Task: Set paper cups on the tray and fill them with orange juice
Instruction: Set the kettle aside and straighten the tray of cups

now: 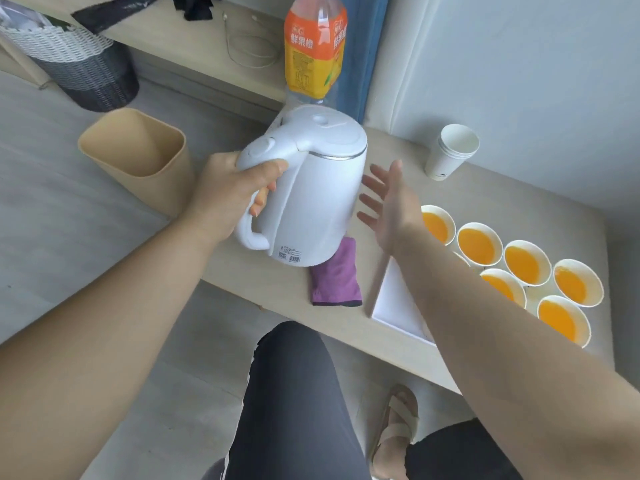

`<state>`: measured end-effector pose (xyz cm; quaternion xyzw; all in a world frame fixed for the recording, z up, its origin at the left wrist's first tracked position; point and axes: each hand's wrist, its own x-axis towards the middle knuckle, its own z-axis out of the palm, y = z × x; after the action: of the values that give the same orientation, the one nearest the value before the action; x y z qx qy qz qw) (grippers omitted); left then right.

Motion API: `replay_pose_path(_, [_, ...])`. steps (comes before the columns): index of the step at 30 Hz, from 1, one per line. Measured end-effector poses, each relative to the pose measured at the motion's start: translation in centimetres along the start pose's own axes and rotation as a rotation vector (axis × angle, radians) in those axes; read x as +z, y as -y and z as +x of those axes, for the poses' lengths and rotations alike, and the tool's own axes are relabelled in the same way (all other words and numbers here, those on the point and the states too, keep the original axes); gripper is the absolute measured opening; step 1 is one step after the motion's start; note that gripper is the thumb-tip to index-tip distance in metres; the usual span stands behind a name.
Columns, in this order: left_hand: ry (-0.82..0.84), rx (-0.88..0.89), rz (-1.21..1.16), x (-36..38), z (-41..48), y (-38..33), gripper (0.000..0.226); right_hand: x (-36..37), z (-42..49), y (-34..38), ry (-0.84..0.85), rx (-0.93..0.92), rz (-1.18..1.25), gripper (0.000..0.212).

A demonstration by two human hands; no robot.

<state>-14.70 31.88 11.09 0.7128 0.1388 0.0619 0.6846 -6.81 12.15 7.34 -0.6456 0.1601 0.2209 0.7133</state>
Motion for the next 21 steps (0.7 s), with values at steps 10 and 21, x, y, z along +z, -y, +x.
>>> replay_pose_path(10, [0.179, -0.028, 0.164, 8.4, 8.9, 0.3, 0.012, -3.9, 6.2, 6.0, -0.076, 0.059, -0.014, 0.063])
replay_pose_path(21, [0.234, -0.100, 0.156, 10.6, 14.1, 2.5, 0.009, -5.0, 10.4, 6.3, -0.129, 0.005, -0.089, 0.046])
